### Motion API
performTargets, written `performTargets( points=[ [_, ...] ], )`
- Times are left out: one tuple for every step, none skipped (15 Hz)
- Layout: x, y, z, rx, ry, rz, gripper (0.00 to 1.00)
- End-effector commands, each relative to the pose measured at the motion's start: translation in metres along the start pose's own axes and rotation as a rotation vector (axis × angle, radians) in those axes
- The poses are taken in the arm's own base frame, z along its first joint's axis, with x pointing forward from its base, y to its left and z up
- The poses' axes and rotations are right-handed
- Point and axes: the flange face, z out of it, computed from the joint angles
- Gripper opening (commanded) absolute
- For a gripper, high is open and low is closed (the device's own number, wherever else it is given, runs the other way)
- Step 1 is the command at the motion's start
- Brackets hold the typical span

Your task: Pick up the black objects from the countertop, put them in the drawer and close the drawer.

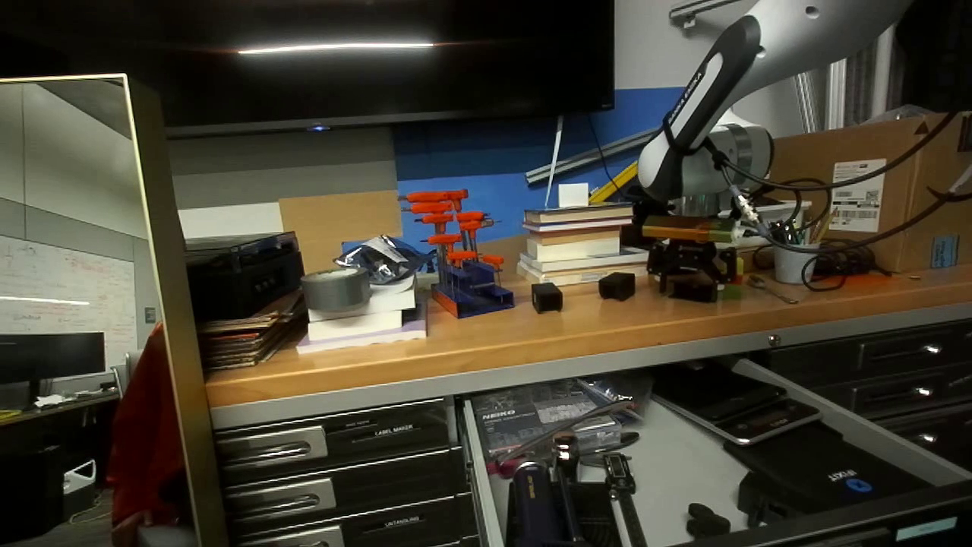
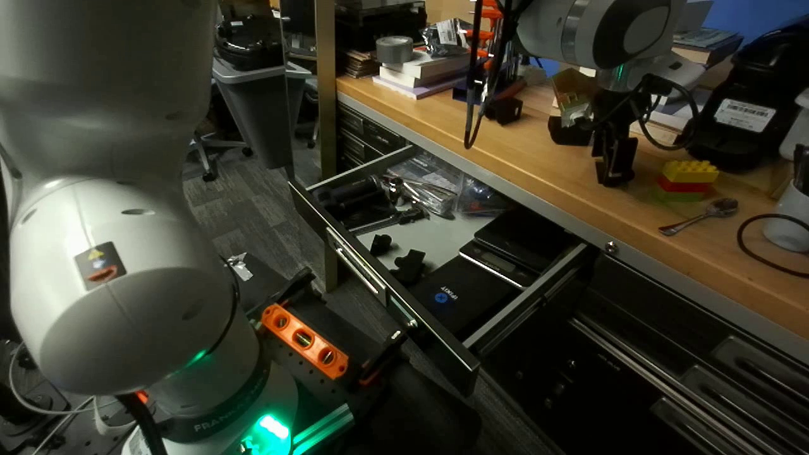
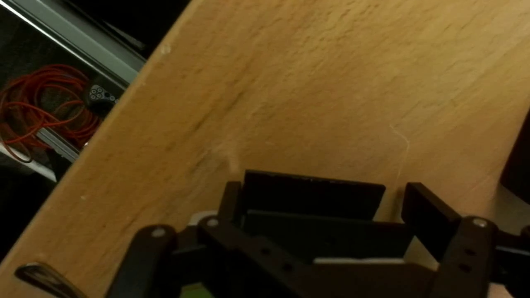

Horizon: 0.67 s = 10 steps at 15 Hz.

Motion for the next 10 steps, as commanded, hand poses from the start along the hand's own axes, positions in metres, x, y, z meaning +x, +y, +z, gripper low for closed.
performTargets(
  points=[
    [0.0103,-0.0062,-0.0015,0.005,0.02,0.038,1.0],
    [0.0109,-0.0059,-0.0006,-0.007,0.03,0.029,0.75],
    [0.0114,-0.0059,-0.0006,-0.008,0.032,0.029,0.72],
    [0.0118,-0.006,-0.001,-0.013,0.036,0.027,0.66],
    [0.0129,-0.0058,-0.0017,-0.013,0.038,0.026,0.59],
    [0.013,-0.0053,-0.0004,-0.016,0.038,0.025,0.51],
    [0.013,-0.0048,0.0006,-0.021,0.039,0.024,0.44],
    [0.0131,-0.0041,0.001,-0.025,0.04,0.022,0.35],
    [0.0117,-0.0038,0.0001,-0.031,0.04,0.008,0.3],
    [0.0096,-0.0043,-0.0009,-0.038,0.04,-0.007,0.3]
  ],
)
